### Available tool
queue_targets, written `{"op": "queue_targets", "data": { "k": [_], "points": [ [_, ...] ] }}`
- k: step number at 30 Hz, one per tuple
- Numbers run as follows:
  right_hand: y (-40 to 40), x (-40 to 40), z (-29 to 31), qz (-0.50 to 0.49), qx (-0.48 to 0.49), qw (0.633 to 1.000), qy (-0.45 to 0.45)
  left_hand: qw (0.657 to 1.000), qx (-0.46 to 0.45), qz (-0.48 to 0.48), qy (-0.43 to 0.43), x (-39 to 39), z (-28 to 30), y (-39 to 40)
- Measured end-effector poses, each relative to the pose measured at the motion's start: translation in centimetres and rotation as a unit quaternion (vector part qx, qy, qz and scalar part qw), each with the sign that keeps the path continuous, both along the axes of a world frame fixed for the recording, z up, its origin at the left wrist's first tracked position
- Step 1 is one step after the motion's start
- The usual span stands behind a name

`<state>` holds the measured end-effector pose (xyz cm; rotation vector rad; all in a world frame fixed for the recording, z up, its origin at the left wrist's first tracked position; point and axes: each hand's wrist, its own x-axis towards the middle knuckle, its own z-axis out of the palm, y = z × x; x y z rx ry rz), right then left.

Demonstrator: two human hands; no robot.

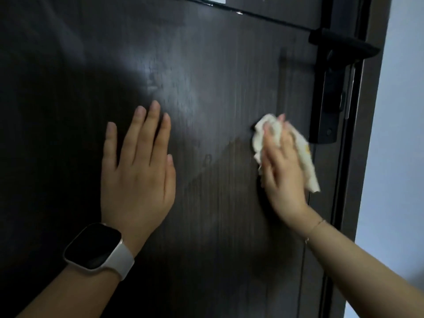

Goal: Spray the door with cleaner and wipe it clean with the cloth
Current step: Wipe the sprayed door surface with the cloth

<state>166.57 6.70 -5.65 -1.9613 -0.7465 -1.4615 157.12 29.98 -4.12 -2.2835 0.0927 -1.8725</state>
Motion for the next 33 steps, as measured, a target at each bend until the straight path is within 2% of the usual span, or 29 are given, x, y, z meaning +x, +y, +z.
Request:
{"op": "queue_targets", "data": {
  "k": [2,4,6,8,10,12,14,16,18,20,21,23,25,26,28,30,32,33],
  "points": [
    [1.0,0.2,1.9,-0.014,0.112,0.994,0.009,1.000,0.003,0.006,0.001,0.1,0.0,-0.1],
    [4.0,-0.6,1.7,-0.019,0.115,0.993,-0.010,1.000,0.005,-0.013,-0.011,0.2,0.0,-0.2],
    [7.5,-2.2,-1.0,0.006,0.012,0.999,-0.041,0.995,-0.008,-0.097,-0.033,-0.4,0.3,-0.1],
    [10.0,-3.8,-4.3,0.044,-0.115,0.990,-0.075,0.981,-0.031,-0.178,-0.071,-1.6,0.8,0.1],
    [10.1,-4.4,-5.8,0.085,-0.228,0.966,-0.083,0.977,-0.042,-0.183,-0.099,-2.9,1.7,0.4],
    [7.9,-3.6,-4.2,0.086,-0.284,0.951,-0.089,0.986,-0.031,-0.139,-0.092,-3.4,2.9,1.1],
    [5.4,-2.4,-1.3,0.053,-0.205,0.976,-0.059,0.997,-0.002,-0.065,-0.053,-3.1,3.9,2.3],
    [3.0,-1.3,1.9,0.027,-0.044,0.999,-0.017,1.000,0.020,-0.009,-0.018,-2.6,4.0,3.5],
    [2.8,-0.8,3.6,0.014,0.079,0.997,0.001,0.999,0.034,0.026,0.000,-2.1,3.3,4.1],
    [5.6,-1.3,3.6,0.003,0.110,0.994,-0.010,0.998,0.041,0.042,-0.006,-1.7,2.7,4.3],
    [7.4,-1.9,3.1,0.012,0.080,0.996,-0.026,0.998,0.039,0.040,-0.013,-1.6,2.6,4.3],
    [10.5,-3.6,1.7,0.060,-0.075,0.992,-0.076,0.998,0.035,0.039,-0.016,-1.7,2.8,4.2],
    [10.4,-4.4,1.3,0.096,-0.232,0.961,-0.117,0.998,0.039,0.038,-0.010,-1.8,2.9,4.4],
    [9.1,-4.0,2.1,0.099,-0.263,0.951,-0.131,0.999,0.040,0.035,-0.008,-1.8,2.8,4.5],
    [5.8,-2.4,4.0,0.062,-0.213,0.968,-0.117,0.999,0.038,0.030,-0.006,-1.8,2.8,4.6],
    [2.6,-0.8,6.4,0.005,-0.053,0.997,-0.056,0.999,0.037,0.020,-0.011,-1.6,2.7,4.6],
    [2.0,-0.2,8.2,-0.015,0.095,0.995,-0.023,0.999,0.037,0.018,-0.018,-1.5,2.7,4.6],
    [3.3,-0.3,8.6,-0.018,0.125,0.991,-0.032,0.999,0.036,0.018,-0.020,-1.5,2.7,4.6]
  ]
}}
